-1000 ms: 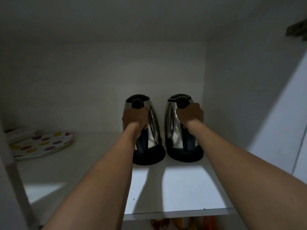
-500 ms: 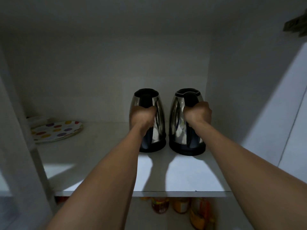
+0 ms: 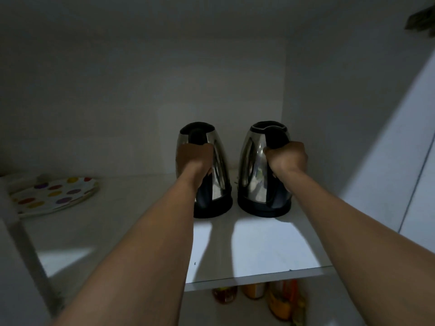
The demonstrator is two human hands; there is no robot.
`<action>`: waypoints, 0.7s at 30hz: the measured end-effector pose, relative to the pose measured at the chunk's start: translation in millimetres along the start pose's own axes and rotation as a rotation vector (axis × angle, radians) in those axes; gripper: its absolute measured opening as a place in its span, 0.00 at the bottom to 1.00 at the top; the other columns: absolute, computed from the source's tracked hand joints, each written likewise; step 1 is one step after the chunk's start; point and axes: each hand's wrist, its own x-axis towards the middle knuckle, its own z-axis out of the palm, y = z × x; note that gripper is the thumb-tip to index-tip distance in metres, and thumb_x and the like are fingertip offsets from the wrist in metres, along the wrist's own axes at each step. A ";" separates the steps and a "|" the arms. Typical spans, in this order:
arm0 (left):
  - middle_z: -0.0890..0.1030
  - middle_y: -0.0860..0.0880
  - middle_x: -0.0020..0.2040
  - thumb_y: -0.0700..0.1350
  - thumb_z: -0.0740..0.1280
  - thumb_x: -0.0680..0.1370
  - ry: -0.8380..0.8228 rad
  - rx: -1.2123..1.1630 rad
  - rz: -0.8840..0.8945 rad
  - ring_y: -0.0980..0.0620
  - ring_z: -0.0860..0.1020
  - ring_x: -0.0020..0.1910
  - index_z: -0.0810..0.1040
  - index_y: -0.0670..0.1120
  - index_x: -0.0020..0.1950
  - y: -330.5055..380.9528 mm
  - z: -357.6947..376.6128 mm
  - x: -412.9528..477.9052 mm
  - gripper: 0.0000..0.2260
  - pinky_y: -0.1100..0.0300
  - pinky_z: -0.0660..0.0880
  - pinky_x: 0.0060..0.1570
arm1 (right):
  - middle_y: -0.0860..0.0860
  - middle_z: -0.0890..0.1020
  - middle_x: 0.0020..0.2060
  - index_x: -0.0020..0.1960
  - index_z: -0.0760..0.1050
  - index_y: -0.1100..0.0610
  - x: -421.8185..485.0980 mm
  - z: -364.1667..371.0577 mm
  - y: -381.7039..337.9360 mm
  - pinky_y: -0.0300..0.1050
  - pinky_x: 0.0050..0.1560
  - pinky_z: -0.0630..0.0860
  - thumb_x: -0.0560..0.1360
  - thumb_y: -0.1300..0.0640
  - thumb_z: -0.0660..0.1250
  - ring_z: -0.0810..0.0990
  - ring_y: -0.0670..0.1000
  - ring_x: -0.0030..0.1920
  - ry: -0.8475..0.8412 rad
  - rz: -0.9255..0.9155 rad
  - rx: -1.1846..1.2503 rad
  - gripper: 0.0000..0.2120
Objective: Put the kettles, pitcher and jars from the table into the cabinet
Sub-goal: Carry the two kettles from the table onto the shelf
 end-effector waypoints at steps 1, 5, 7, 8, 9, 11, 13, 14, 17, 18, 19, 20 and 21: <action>0.75 0.43 0.25 0.42 0.63 0.70 0.007 0.004 0.003 0.46 0.73 0.24 0.73 0.41 0.31 0.0 -0.6 -0.7 0.08 0.55 0.73 0.32 | 0.61 0.85 0.44 0.52 0.80 0.62 1.0 1.1 1.1 0.55 0.43 0.84 0.66 0.47 0.73 0.85 0.63 0.43 0.006 0.000 0.004 0.22; 0.76 0.43 0.27 0.42 0.63 0.71 0.017 0.014 0.000 0.45 0.74 0.26 0.74 0.42 0.32 1.2 -2.2 -3.3 0.09 0.54 0.74 0.33 | 0.61 0.85 0.42 0.49 0.80 0.61 7.8 4.9 6.9 0.60 0.43 0.84 0.60 0.45 0.70 0.85 0.64 0.42 0.018 0.002 0.016 0.24; 0.77 0.43 0.28 0.44 0.64 0.70 0.021 0.014 -0.001 0.44 0.75 0.27 0.74 0.42 0.32 0.6 -3.3 -5.6 0.08 0.54 0.76 0.33 | 0.61 0.85 0.40 0.48 0.80 0.61 8.9 6.9 8.6 0.60 0.42 0.84 0.60 0.45 0.70 0.85 0.63 0.41 0.018 0.002 0.017 0.23; 0.78 0.44 0.28 0.45 0.64 0.70 0.027 0.008 -0.001 0.44 0.76 0.28 0.75 0.42 0.33 -1.3 -3.4 -8.4 0.08 0.54 0.77 0.34 | 0.60 0.85 0.39 0.47 0.80 0.60 5.8 6.1 8.3 0.60 0.41 0.84 0.60 0.46 0.70 0.85 0.63 0.40 0.021 0.001 0.012 0.22; 0.78 0.45 0.29 0.47 0.65 0.69 0.039 -0.002 -0.005 0.44 0.77 0.29 0.76 0.43 0.34 -4.7 -3.8 -13.7 0.08 0.55 0.77 0.35 | 0.59 0.85 0.38 0.46 0.81 0.60 1.4 4.4 8.5 0.58 0.41 0.84 0.61 0.47 0.69 0.85 0.62 0.39 0.024 -0.007 0.003 0.20; 0.78 0.48 0.30 0.49 0.66 0.70 0.116 0.014 0.014 0.46 0.77 0.31 0.77 0.44 0.36 -18.7 -4.2 -28.6 0.08 0.58 0.75 0.37 | 0.58 0.85 0.37 0.45 0.81 0.58 -6.8 0.3 12.1 0.54 0.42 0.84 0.64 0.49 0.70 0.85 0.61 0.38 0.030 -0.011 -0.014 0.15; 0.74 0.50 0.30 0.47 0.69 0.72 0.206 0.068 0.051 0.47 0.73 0.33 0.79 0.44 0.39 -40.2 -2.7 -47.6 0.07 0.60 0.69 0.39 | 0.57 0.84 0.36 0.45 0.81 0.59 -16.1 -3.2 22.6 0.48 0.39 0.80 0.65 0.52 0.70 0.85 0.60 0.39 0.028 -0.006 -0.019 0.13; 0.72 0.51 0.30 0.45 0.70 0.73 0.236 0.061 0.058 0.47 0.72 0.34 0.80 0.42 0.42 -50.7 -1.1 -54.7 0.06 0.60 0.67 0.40 | 0.57 0.84 0.36 0.45 0.81 0.60 -20.2 -3.3 31.2 0.47 0.39 0.78 0.65 0.53 0.71 0.84 0.60 0.40 0.026 0.001 -0.028 0.13; 0.72 0.53 0.31 0.40 0.70 0.72 0.268 -0.023 0.029 0.46 0.73 0.38 0.82 0.41 0.50 -67.3 4.9 -60.5 0.08 0.60 0.67 0.40 | 0.59 0.85 0.41 0.49 0.82 0.61 -34.7 4.6 64.2 0.50 0.43 0.79 0.63 0.51 0.74 0.84 0.62 0.43 0.032 0.048 -0.031 0.18; 0.73 0.52 0.32 0.40 0.70 0.72 0.267 -0.015 0.025 0.46 0.73 0.38 0.82 0.42 0.51 -67.4 5.8 -60.7 0.09 0.60 0.67 0.40 | 0.60 0.84 0.43 0.50 0.82 0.60 -38.6 9.3 74.7 0.52 0.45 0.80 0.62 0.47 0.74 0.84 0.62 0.45 0.045 0.049 -0.019 0.22; 0.75 0.51 0.34 0.40 0.70 0.72 0.263 -0.006 0.033 0.46 0.74 0.39 0.81 0.42 0.52 -66.8 6.8 -60.1 0.09 0.60 0.67 0.41 | 0.61 0.84 0.46 0.51 0.82 0.60 -40.8 13.0 83.0 0.53 0.47 0.81 0.60 0.43 0.73 0.83 0.62 0.46 0.060 0.041 -0.012 0.26; 0.75 0.50 0.37 0.40 0.71 0.71 0.264 0.003 0.046 0.45 0.74 0.40 0.80 0.42 0.53 -66.5 7.6 -58.9 0.10 0.60 0.67 0.41 | 0.61 0.83 0.48 0.52 0.82 0.59 -40.6 16.0 88.3 0.54 0.48 0.81 0.59 0.41 0.73 0.83 0.62 0.46 0.062 0.037 -0.011 0.28; 0.76 0.48 0.39 0.40 0.71 0.71 0.274 0.010 0.055 0.43 0.76 0.41 0.78 0.42 0.53 -67.6 8.4 -58.1 0.12 0.60 0.68 0.41 | 0.60 0.82 0.49 0.53 0.81 0.58 -40.0 17.8 90.7 0.53 0.48 0.81 0.58 0.42 0.74 0.83 0.61 0.45 0.047 0.039 -0.007 0.28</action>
